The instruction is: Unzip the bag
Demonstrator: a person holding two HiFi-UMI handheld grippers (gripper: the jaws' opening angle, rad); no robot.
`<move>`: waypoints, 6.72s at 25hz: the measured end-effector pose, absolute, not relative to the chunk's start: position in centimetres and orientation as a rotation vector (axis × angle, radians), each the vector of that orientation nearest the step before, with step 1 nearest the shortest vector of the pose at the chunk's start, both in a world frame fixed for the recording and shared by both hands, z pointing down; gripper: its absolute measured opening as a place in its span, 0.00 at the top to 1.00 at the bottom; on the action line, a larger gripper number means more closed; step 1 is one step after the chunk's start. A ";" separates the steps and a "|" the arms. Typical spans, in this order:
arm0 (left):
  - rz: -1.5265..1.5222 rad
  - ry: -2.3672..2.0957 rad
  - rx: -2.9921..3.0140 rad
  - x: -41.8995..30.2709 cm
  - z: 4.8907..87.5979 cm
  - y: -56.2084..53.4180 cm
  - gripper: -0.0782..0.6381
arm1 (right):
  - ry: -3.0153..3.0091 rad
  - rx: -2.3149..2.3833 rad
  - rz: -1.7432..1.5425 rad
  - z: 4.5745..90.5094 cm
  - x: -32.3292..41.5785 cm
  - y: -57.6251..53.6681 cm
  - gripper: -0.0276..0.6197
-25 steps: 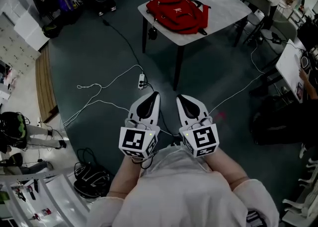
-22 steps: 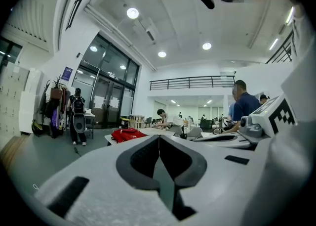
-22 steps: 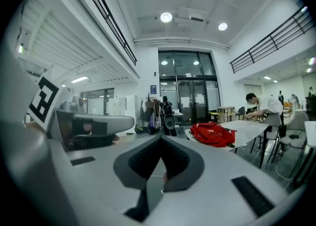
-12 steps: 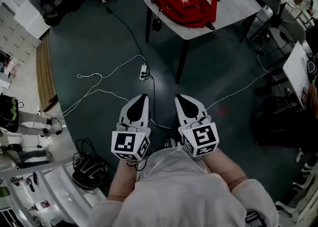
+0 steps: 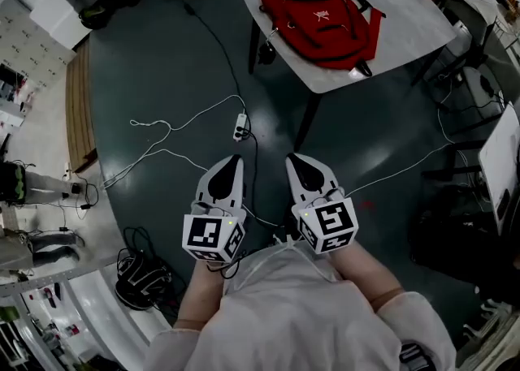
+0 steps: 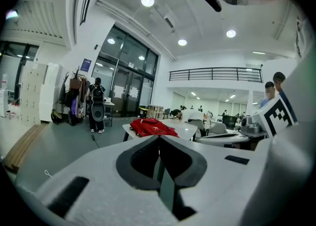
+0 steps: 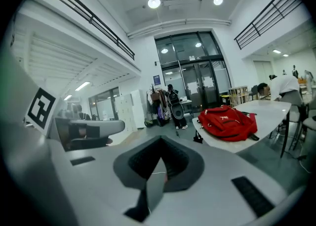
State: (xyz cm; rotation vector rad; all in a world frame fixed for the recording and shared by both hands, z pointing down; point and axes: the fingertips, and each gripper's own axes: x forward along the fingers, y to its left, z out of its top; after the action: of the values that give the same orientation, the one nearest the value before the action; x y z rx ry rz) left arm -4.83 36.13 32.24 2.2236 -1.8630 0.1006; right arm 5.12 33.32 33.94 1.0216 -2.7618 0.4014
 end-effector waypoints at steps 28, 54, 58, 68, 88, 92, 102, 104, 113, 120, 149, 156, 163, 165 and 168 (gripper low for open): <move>0.228 -1.737 2.111 -7.9 39.0 0.6 0.86 | -2.562 0.939 0.485 39.8 2.1 -1.6 0.92; 0.705 -1.072 2.272 -10.3 56.0 -14.8 0.72 | -2.085 0.972 0.765 55.2 -5.0 -17.2 0.92; 0.740 -1.062 2.244 -9.8 57.6 -14.7 0.72 | -2.038 0.867 0.770 56.6 -5.2 -17.3 0.92; 0.896 -1.096 2.197 -9.7 59.1 -15.4 0.76 | -1.893 0.618 0.967 58.4 -5.3 -17.1 0.92; 0.988 -1.064 2.169 -8.5 59.1 -13.6 0.86 | -1.940 0.438 1.093 59.1 -5.6 -16.7 0.92; 0.959 -1.085 2.153 -7.6 58.8 -12.8 0.86 | -1.949 0.433 1.089 59.1 -5.7 -16.8 0.92; 0.952 -1.133 2.128 -5.6 59.0 -10.5 0.86 | -1.970 0.421 1.065 59.1 -5.9 -16.8 0.92; 0.937 -1.136 2.117 -5.2 59.0 -9.9 0.86 | -1.975 0.420 1.059 59.1 -6.0 -16.8 0.92; 0.900 -1.102 2.094 -2.6 59.1 -7.4 0.86 | -2.002 0.427 1.044 59.0 -6.2 -16.9 0.92; 0.858 -1.060 2.092 0.0 59.3 -5.4 0.86 | -1.998 0.429 1.049 59.3 -6.2 -16.9 0.92; 0.661 -1.064 2.156 6.8 57.3 -2.2 0.86 | -2.076 0.445 0.926 58.6 -5.8 -16.8 0.92; 0.592 -1.078 2.128 6.5 57.3 -2.2 0.86 | -2.087 0.462 0.924 58.6 -5.4 -16.5 0.92; 0.514 -1.099 2.093 6.2 56.5 -2.4 0.75 | -2.149 0.398 0.893 57.0 -4.0 -14.6 0.92; 0.500 -1.134 2.088 5.4 55.9 -2.7 0.72 | -2.188 0.429 0.797 55.6 -3.3 -14.8 0.92; 0.482 -1.183 2.093 4.3 54.3 -3.0 0.72 | -2.257 0.493 0.667 52.7 -1.8 -14.9 0.92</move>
State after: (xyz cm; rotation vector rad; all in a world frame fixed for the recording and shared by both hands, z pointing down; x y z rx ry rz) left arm 4.26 -3.01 54.27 2.0928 -1.1832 0.4818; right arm -1.76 -14.89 52.71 0.4933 -2.2575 0.6665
